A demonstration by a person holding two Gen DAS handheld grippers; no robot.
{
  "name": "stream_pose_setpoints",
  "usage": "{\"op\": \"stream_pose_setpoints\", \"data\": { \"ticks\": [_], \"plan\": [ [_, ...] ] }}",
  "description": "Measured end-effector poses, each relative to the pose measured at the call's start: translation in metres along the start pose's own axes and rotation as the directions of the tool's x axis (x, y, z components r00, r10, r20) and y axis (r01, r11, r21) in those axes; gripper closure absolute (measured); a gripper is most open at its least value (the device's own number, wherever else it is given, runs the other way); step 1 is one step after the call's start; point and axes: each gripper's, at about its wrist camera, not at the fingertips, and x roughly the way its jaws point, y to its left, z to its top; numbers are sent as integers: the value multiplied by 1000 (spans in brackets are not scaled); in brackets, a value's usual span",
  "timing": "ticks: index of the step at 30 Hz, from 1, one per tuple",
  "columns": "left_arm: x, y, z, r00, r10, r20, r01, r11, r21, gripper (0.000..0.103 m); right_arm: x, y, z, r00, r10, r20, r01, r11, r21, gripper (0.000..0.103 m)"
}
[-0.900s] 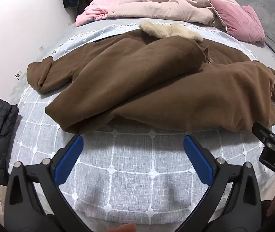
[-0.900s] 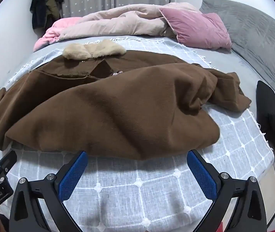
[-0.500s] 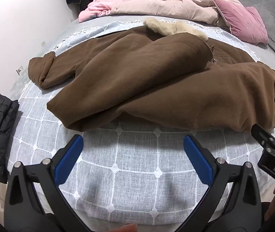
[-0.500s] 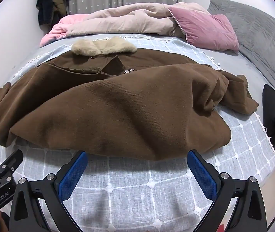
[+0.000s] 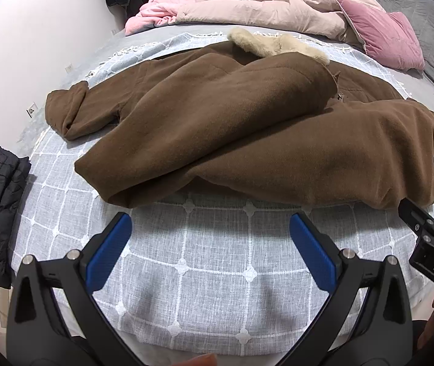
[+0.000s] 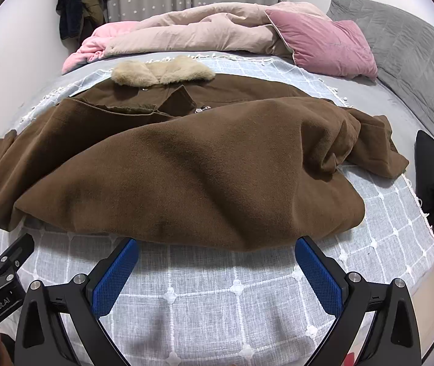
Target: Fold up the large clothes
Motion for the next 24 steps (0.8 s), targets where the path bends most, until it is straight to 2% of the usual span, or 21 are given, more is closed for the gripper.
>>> {"op": "stream_pose_setpoints", "data": {
  "ticks": [24],
  "plan": [
    [-1,2,1,1000,9,5,-8,1000,-5,0,0,1,-1,1000,0,-3,0,1000,-1,0]
  ]
}}
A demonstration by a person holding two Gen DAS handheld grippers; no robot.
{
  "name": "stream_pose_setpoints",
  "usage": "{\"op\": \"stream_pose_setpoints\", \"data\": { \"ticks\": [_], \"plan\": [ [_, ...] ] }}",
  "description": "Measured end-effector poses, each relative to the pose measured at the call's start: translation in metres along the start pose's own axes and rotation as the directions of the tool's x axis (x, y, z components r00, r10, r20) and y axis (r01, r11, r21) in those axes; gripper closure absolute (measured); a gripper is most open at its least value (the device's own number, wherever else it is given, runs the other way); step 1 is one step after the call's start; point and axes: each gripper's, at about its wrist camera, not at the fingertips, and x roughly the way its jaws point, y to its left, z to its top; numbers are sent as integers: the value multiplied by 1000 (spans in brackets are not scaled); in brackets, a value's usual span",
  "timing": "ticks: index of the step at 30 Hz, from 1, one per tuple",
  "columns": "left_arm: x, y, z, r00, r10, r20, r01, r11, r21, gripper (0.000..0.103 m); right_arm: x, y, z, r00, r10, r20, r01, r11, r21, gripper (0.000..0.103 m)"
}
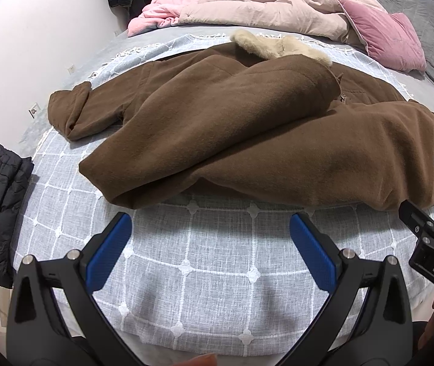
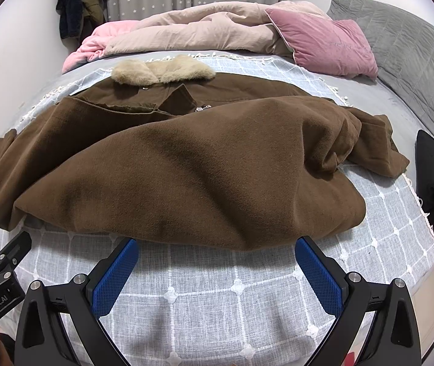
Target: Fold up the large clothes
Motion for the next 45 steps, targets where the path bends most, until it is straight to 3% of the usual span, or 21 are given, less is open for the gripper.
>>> {"op": "stream_pose_setpoints", "data": {
  "ticks": [35,41,45],
  "plan": [
    [3,1,0,999,37,19,-37,999,10,0,2,1,-1,1000,-8,-14,8,1000,-6,0],
    [5,2,0,1000,-17,18,17,1000,8,0,1,-2,-1,1000,-11,-16,11,1000,-5,0],
    [1,9,1,996,-90,25,89,995,46,0,-1,-8,0,1000,6,-16,-6,1000,4,0]
  ]
}}
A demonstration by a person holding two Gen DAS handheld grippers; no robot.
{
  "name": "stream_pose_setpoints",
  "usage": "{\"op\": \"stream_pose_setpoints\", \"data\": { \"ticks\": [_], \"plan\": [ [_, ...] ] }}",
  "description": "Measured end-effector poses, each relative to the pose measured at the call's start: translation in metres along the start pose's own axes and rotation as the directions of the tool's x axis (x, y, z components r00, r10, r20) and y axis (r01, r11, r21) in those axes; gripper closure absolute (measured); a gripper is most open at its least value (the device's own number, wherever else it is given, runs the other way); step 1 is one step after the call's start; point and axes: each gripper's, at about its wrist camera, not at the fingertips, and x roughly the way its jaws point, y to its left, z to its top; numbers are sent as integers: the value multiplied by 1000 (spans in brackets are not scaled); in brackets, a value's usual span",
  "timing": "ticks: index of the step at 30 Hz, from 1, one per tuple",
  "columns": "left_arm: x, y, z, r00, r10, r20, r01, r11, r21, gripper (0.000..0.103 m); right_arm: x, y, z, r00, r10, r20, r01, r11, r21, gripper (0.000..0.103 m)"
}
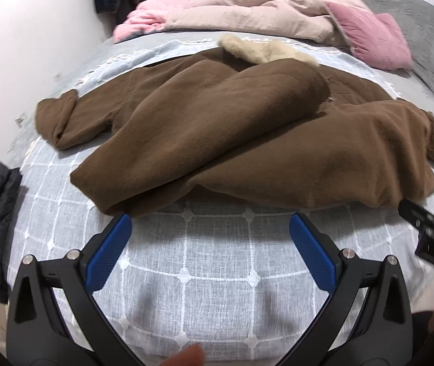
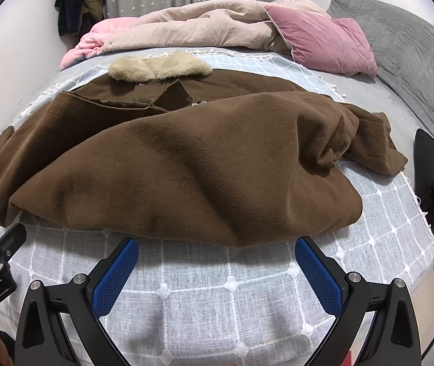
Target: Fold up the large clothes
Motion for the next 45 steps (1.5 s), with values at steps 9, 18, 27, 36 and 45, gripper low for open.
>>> {"op": "stream_pose_setpoints", "data": {
  "ticks": [9,18,27,36,45],
  "plan": [
    [-4,48,43,995,-98,24,99,995,-22,0,-9,-86,36,990,138,31,-142,958,249,0],
    [57,70,85,980,-184,76,188,981,-44,1,30,-163,92,960,276,41,-267,865,425,0],
    [117,78,95,869,-494,32,493,856,-155,13,117,-219,88,801,580,145,-522,561,642,5],
    [121,82,97,846,-531,34,520,810,-271,72,152,-215,96,850,513,120,-464,621,632,55],
    [24,103,69,865,-466,189,495,855,-157,92,74,-205,88,836,487,253,-545,686,482,83]
  ]
}}
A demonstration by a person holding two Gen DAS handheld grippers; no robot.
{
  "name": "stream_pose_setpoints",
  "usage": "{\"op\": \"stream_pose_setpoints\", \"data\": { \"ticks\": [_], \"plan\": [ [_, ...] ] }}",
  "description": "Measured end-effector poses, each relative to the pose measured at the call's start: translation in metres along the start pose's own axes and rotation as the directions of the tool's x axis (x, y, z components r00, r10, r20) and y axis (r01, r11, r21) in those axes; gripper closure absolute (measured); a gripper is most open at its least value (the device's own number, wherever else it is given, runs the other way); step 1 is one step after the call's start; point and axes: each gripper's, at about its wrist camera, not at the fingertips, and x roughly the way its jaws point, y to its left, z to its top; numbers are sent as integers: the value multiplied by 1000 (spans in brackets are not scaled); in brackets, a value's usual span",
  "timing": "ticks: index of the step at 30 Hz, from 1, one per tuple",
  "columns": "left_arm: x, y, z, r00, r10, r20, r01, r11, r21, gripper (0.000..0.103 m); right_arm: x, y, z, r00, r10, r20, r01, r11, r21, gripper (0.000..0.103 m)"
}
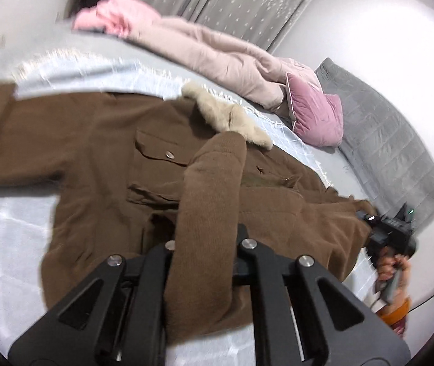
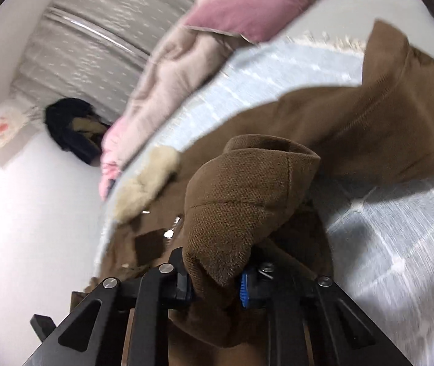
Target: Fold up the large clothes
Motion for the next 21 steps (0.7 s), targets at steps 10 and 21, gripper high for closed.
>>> {"op": "stream_pose_setpoints", "data": {
  "ticks": [10,21],
  "plan": [
    [-110,7,-67,990,124,-73,-115,986,120,92,-109,19,-64,999,-5,-44,-4,982,-190,85],
    [-108,2,-138,917,250,-311,-148,937,316,48,-198,-53,-153,948,-221,-230,163,956,-245,64]
  ]
}}
